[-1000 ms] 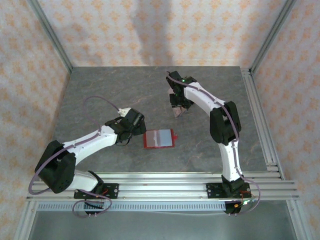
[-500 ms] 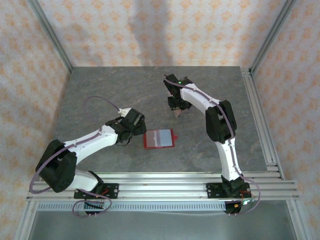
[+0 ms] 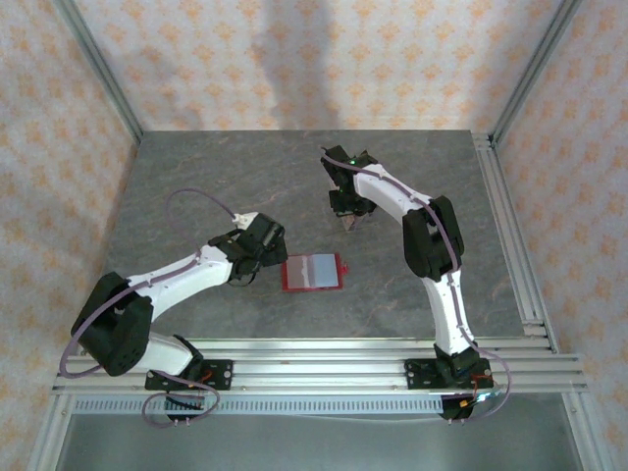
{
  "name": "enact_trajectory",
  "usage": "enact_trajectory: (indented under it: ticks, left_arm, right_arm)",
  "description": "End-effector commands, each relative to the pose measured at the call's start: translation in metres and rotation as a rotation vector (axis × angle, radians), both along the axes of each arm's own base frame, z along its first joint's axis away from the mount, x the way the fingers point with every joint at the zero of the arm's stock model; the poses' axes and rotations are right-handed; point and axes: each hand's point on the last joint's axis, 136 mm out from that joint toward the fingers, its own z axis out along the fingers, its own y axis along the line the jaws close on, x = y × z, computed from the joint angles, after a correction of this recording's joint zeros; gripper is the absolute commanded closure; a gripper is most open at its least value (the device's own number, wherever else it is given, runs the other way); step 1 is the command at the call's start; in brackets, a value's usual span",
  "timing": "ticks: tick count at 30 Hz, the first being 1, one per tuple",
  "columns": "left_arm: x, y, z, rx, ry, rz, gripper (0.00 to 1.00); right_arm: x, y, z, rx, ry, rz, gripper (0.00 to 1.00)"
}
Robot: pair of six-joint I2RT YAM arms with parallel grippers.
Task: Put the credit cards into the card holder
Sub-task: Pick up the credit card from the storage box.
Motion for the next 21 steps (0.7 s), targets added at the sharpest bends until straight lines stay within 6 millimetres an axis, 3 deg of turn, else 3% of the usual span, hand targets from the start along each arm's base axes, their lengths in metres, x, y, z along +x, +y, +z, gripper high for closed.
enact_trajectory:
  ticks: [1,21]
  left_arm:
    - [0.0030,0.0012,-0.0026,-0.011,-0.002,0.021,0.00]
    - [0.0027,0.0001,-0.0037,-0.016,0.003,0.019,0.00]
  right_arm:
    - [0.0007,0.0008,0.0208,0.000,-0.023,0.006,0.76]
    - [0.0038,0.0019,0.0248,0.014,-0.033,0.003,0.85]
